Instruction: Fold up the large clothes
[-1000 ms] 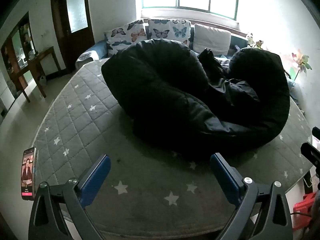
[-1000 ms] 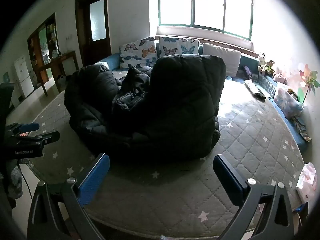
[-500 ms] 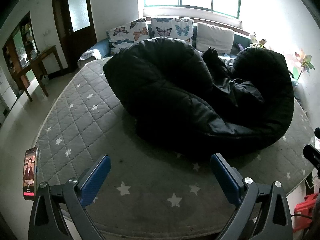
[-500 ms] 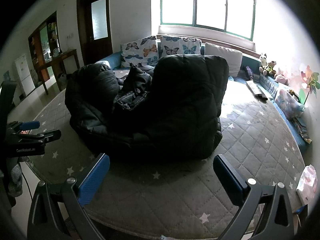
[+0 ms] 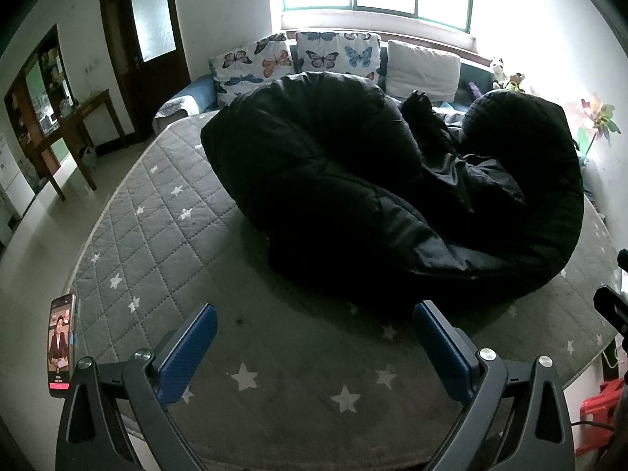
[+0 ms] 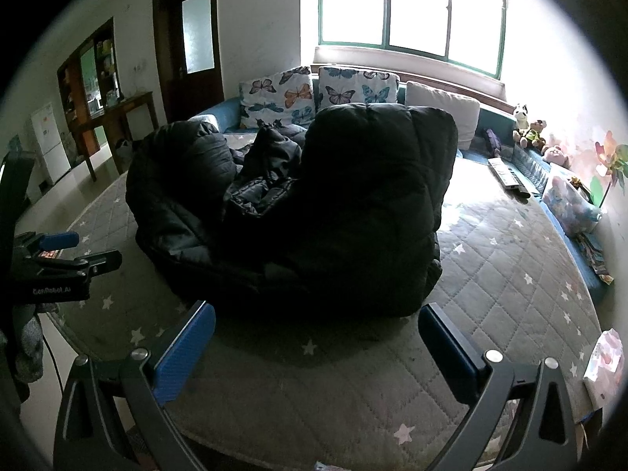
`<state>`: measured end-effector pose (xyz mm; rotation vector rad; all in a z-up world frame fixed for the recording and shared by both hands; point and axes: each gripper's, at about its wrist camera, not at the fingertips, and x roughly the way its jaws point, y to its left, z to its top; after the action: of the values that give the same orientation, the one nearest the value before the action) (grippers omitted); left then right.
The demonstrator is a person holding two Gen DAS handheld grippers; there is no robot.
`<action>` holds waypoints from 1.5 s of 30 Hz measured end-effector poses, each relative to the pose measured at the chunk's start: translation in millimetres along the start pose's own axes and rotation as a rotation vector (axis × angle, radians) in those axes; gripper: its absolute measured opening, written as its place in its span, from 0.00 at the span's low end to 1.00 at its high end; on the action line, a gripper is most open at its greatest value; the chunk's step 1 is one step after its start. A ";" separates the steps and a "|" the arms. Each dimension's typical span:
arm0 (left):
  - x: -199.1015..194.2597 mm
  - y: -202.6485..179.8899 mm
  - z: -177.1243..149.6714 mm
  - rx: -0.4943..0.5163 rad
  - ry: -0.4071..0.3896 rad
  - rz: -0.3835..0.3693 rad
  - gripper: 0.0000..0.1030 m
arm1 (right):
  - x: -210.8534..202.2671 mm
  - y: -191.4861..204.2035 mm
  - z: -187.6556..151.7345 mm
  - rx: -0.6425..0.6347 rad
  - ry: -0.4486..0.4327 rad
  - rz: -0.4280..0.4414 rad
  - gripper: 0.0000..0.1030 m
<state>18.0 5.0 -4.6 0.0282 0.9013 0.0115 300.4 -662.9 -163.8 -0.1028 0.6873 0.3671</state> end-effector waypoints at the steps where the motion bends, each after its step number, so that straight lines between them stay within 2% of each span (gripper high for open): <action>1: 0.8 0.2 0.8 0.002 0.001 0.001 1.00 | 2.6 0.8 1.4 -0.003 0.004 0.001 1.00; 16: 14.6 1.2 12.8 0.002 0.030 0.001 1.00 | 12.7 0.9 6.7 -0.017 0.016 0.021 1.00; 27: 15.9 1.8 31.4 0.032 0.014 0.009 1.00 | 18.4 -3.9 15.8 -0.023 0.010 0.016 1.00; 34: 11.8 10.6 73.8 0.053 -0.034 0.025 1.00 | 26.6 -21.3 50.8 -0.023 -0.016 -0.003 1.00; 38: 11.8 11.5 103.9 0.080 -0.051 0.025 1.00 | 37.8 -32.7 82.7 -0.044 -0.030 -0.055 1.00; 42: 5.2 3.6 140.7 0.165 -0.112 0.051 1.00 | 42.0 -33.0 111.2 -0.108 -0.054 -0.066 1.00; 45: 5.0 0.5 164.6 0.230 -0.117 0.006 1.00 | 45.3 -25.8 129.9 -0.190 -0.064 -0.077 1.00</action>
<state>150.2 2.4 93.6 0.2432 0.7824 -0.0877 420.0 -645.9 -93.2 -0.2953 0.5825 0.3598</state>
